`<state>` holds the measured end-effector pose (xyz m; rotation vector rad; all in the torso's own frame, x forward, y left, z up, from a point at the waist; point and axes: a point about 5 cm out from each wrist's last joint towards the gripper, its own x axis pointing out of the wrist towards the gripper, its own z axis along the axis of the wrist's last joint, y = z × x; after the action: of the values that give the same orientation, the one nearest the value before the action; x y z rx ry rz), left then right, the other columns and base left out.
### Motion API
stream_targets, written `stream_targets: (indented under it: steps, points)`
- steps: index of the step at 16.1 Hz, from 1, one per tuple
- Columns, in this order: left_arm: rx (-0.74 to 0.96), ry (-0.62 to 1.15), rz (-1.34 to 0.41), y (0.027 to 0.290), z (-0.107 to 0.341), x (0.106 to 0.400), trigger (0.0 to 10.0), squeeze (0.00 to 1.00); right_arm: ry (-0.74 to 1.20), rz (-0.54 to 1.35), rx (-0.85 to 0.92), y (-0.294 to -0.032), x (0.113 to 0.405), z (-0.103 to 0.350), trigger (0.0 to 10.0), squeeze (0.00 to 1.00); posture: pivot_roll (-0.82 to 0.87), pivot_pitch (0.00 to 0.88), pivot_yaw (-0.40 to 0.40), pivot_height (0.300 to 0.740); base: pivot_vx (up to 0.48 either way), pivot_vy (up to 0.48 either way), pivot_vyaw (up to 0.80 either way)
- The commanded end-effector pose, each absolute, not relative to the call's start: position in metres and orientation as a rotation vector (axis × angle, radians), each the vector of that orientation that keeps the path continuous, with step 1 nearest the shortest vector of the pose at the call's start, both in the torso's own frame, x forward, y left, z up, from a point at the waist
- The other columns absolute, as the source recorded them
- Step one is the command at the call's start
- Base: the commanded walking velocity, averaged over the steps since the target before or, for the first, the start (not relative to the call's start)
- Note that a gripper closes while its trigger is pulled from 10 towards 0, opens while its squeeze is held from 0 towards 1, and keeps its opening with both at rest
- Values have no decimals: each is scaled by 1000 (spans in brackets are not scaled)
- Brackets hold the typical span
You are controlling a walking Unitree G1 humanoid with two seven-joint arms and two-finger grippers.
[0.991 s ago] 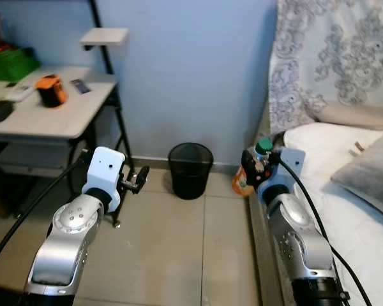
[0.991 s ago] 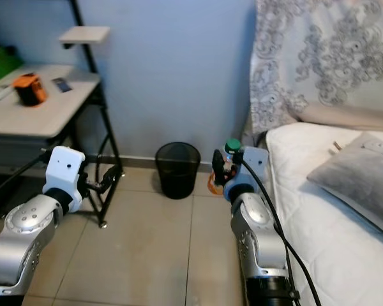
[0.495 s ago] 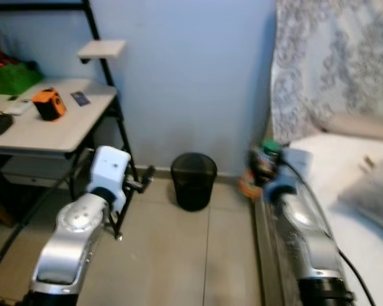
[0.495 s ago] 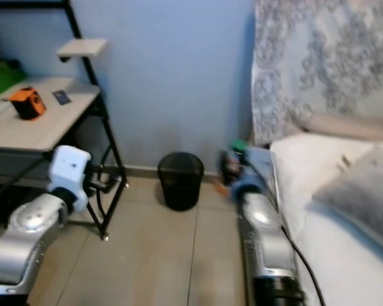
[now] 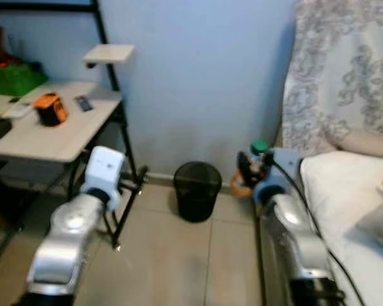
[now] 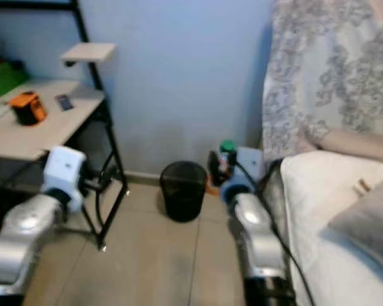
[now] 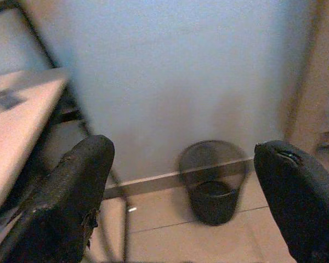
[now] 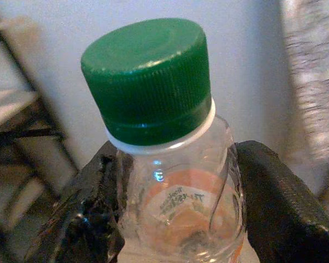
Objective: Clean up the room
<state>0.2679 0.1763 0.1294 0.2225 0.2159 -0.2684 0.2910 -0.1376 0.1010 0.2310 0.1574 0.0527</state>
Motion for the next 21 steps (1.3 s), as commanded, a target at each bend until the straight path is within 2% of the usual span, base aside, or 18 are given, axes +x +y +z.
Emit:
stream_targets:
  steps: [1, 7, 10, 21]
  points:
    - [237, 204, -254, 182, 134, 268, 10000, 0, 141, 55, 236, -134, 292, 105, 10000, 0, 140, 0, 13, 740, 371, 0, 0]
    - [245, 204, -268, 179, 132, 269, 10000, 0, 145, 84, 202, -131, 292, 104, 10000, 0, 138, 0, 11, 740, 374, 0, 0]
    - [246, 204, -269, 179, 132, 268, 10000, 0, 146, 74, 198, -131, 291, 103, 10000, 0, 140, 0, 9, 740, 377, 0, 531]
    - [260, 217, -308, 175, 127, 266, 10000, 0, 173, 69, 175, -134, 290, 97, 10000, 0, 136, 0, 4, 740, 374, 0, 0]
